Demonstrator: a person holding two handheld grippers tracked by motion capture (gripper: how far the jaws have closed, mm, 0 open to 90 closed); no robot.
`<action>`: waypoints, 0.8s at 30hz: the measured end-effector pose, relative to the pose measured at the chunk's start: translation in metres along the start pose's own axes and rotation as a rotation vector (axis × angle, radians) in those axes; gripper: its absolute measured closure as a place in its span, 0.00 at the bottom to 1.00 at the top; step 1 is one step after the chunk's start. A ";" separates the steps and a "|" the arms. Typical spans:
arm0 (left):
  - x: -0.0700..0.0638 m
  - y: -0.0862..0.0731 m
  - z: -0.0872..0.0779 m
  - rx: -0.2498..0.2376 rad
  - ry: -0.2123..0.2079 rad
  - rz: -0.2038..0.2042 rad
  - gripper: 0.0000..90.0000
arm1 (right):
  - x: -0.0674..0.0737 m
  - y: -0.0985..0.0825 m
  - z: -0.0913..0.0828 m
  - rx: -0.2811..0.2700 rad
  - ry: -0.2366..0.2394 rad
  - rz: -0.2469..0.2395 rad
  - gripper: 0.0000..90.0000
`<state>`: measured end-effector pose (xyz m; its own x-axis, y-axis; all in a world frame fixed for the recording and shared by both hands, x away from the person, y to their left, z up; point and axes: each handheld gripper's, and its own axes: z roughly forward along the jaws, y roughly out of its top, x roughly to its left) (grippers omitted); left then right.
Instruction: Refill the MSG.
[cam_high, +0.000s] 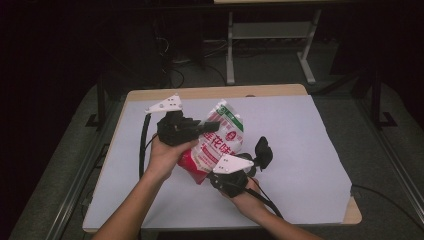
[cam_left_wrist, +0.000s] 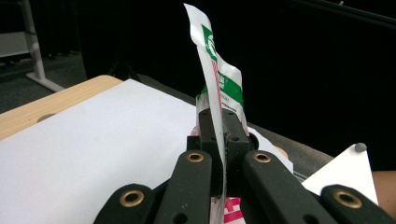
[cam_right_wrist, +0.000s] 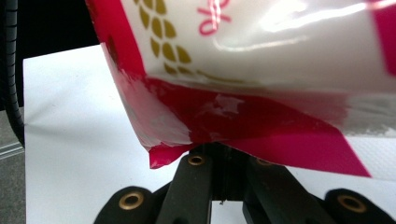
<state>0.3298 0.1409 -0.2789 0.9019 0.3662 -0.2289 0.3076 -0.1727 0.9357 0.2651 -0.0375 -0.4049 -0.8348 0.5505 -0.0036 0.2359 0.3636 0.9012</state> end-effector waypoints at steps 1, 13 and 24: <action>-0.001 0.001 0.001 0.003 0.001 0.003 1.00 | 0.000 0.000 0.000 -0.004 -0.004 0.003 1.00; 0.000 0.004 0.008 0.027 -0.006 -0.005 1.00 | 0.004 -0.001 -0.001 -0.006 -0.016 0.002 1.00; 0.001 0.004 0.013 0.035 -0.012 -0.013 1.00 | 0.007 -0.001 0.002 0.000 -0.019 0.018 1.00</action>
<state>0.3359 0.1287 -0.2791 0.9015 0.3573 -0.2443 0.3294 -0.2000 0.9228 0.2602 -0.0330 -0.4066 -0.8208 0.5712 0.0048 0.2512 0.3535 0.9011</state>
